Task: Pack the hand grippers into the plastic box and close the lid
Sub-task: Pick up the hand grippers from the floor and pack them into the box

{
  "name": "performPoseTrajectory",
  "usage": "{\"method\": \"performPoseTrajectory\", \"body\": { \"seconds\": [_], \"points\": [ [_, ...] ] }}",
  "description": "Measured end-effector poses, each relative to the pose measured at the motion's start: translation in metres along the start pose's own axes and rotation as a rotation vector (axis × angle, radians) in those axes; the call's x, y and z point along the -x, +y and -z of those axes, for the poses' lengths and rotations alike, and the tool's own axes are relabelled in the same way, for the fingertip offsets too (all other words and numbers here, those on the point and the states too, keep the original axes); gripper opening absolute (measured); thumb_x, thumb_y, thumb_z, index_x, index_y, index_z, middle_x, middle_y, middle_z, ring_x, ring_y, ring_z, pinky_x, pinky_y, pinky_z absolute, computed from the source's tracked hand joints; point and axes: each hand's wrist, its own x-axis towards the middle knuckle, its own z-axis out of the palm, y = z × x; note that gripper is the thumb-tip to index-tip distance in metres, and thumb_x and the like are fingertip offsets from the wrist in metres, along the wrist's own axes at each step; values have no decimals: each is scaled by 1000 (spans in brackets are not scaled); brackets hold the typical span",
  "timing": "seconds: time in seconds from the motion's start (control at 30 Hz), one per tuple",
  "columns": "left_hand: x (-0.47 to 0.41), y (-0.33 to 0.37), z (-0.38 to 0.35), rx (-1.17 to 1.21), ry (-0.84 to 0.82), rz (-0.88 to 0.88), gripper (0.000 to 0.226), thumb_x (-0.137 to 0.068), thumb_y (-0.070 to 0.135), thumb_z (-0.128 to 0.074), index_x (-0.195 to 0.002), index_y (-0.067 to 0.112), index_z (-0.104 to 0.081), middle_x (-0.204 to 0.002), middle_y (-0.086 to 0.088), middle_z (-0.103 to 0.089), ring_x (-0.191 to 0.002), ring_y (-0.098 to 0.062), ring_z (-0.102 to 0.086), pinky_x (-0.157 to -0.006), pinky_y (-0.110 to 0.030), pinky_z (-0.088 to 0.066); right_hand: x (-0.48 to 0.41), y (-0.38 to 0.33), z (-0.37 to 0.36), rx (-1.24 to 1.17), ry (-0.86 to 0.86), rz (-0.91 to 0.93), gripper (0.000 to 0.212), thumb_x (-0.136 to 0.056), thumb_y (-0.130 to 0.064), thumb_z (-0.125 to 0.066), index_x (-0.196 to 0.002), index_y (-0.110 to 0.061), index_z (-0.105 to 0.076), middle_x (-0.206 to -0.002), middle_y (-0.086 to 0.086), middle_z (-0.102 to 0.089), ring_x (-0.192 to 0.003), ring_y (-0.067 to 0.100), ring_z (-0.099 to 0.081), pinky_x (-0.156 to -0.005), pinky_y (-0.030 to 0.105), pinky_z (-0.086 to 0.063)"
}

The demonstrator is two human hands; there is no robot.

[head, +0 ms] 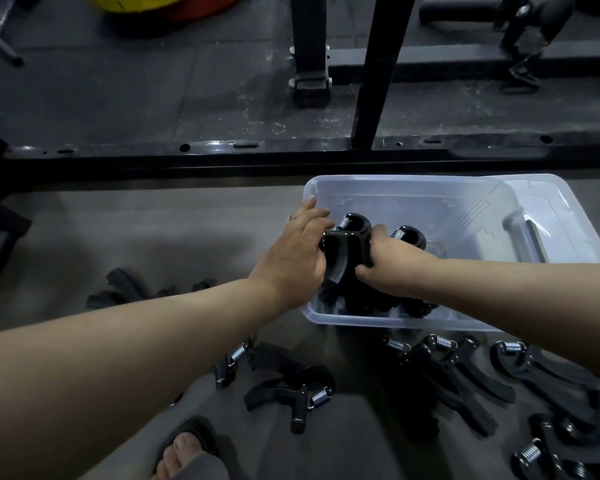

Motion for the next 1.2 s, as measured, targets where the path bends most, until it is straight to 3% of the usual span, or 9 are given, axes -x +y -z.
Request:
{"method": "performPoseTrajectory", "body": {
  "seconds": [0.33,0.5,0.67,0.77,0.87,0.97,1.07,1.13,1.2],
  "points": [
    [1,-2,-1,0,3,-12,46,-88,0,-45,-134,5,-49,-151,-5,-37,-149,-14,-10,-121,-42,-17,2,8,-5,-26,10,14,46,-95,-43,-45,-121,-6,-38,-102,17,-65,-92,35,-64,-76,38,-48],
    [1,1,0,-75,-7,-9,54,-87,3,-46,-141,4,-42,-156,-8,-29,-149,-16,-8,-122,-32,-1,-5,6,9,16,46,-33,27,-99,-35,-35,-104,-10,-46,-99,17,-63,-84,31,-53,-71,34,-39],
    [1,-2,-1,-29,-22,84,66,-87,16,-36,-152,9,-23,-162,-3,-11,-150,-13,-1,-122,-33,-1,-11,-14,13,-130,200,131,29,-98,-31,-42,-117,-11,-53,-117,18,-62,-108,34,-57,-87,35,-43],
    [6,-10,1,40,11,138,66,-93,25,-35,-154,11,-15,-163,-3,-7,-150,-14,-3,-122,-37,-6,-5,-40,-1,-233,183,303,46,-100,-29,-44,-141,-7,-40,-139,17,-48,-131,27,-42,-110,31,-29],
    [22,-24,5,31,49,234,63,-97,36,-29,-153,9,-19,-161,-9,-17,-148,-19,-12,-121,-34,-11,0,-64,-12,-271,223,374,52,-102,-26,-42,-145,-1,-31,-148,18,-37,-140,28,-31,-113,25,-17],
    [38,-43,7,-50,38,487,49,-101,33,-31,-144,10,-36,-149,-14,-36,-139,-28,-28,-113,-39,-24,1,-79,-18,-262,160,344,70,-102,-34,-39,-154,-2,-5,-162,16,1,-150,26,-3,-119,30,-4],
    [49,-69,14,-275,-283,658,44,-94,30,-41,-132,10,-46,-135,-17,-45,-129,-35,-38,-106,-41,-34,7,-88,-26,-190,82,325,77,-103,-33,-37,-152,-8,18,-155,12,35,-149,34,9,-117,35,-2],
    [61,-83,18,-474,-545,592,45,-89,32,-51,-129,11,-45,-132,-17,-45,-125,-37,-41,-103,-43,-39,10,-90,-29,-176,76,316,77,-103,-32,-35,-151,-11,22,-152,9,41,-148,38,6,-117,41,-6],
    [75,-93,21,-587,-670,513,45,-88,33,-57,-125,11,-44,-129,-15,-45,-123,-37,-43,-99,-43,-40,12,-90,-29,-178,76,312,77,-103,-32,-34,-151,-12,22,-153,9,40,-148,38,6,-117,40,-6]
  ]
}}
